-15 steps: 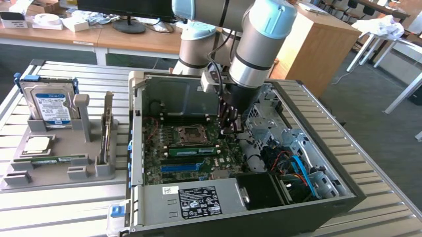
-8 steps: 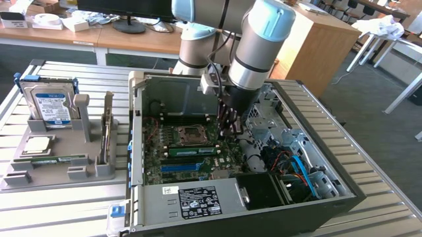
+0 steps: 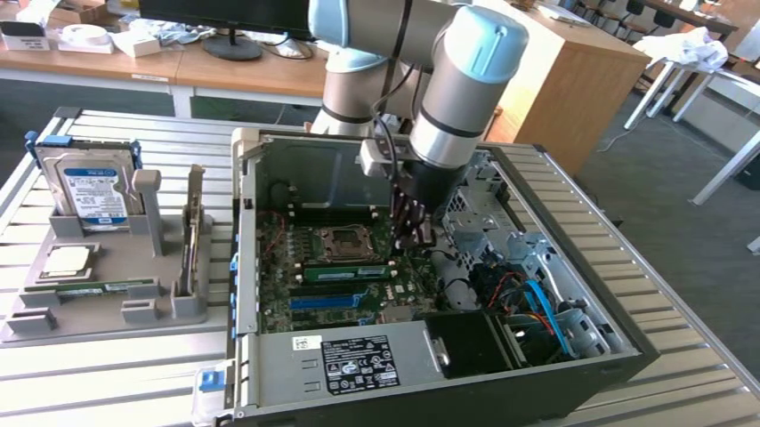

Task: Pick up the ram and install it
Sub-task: 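Press down the ram until it locks into place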

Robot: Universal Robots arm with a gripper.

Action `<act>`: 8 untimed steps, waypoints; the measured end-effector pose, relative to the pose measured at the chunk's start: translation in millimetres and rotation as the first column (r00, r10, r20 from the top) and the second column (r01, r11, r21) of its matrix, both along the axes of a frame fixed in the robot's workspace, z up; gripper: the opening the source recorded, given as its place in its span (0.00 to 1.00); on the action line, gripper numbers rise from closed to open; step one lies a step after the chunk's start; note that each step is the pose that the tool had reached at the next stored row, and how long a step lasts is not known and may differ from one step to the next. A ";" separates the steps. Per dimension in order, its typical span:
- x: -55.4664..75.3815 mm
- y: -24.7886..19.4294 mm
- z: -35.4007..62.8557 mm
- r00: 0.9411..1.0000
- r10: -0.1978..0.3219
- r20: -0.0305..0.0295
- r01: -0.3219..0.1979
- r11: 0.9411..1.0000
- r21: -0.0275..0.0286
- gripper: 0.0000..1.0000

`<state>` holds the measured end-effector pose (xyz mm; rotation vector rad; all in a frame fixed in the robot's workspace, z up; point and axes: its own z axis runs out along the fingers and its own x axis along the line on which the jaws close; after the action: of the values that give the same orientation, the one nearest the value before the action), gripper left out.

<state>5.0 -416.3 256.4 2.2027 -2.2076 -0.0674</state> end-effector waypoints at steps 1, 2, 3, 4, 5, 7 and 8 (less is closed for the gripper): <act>0.0 0.0 -0.7 1.000 0.000 0.000 0.000 1.000 0.000 0.10; 0.0 0.0 -1.5 1.000 0.000 0.000 0.000 1.000 0.000 0.10; 0.0 0.0 -2.3 1.000 0.000 0.000 0.000 1.000 0.000 0.10; 0.0 0.0 -3.0 1.000 0.000 0.000 0.000 1.000 0.000 0.10; 0.0 0.0 -3.7 1.000 0.000 0.000 0.000 1.000 0.000 0.10; 0.0 0.0 -5.0 1.000 0.000 0.000 0.000 1.000 0.000 0.10; 0.0 0.0 -5.6 1.000 0.000 0.000 0.000 1.000 0.000 0.10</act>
<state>5.0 -416.2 250.8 2.2027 -2.2076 -0.0674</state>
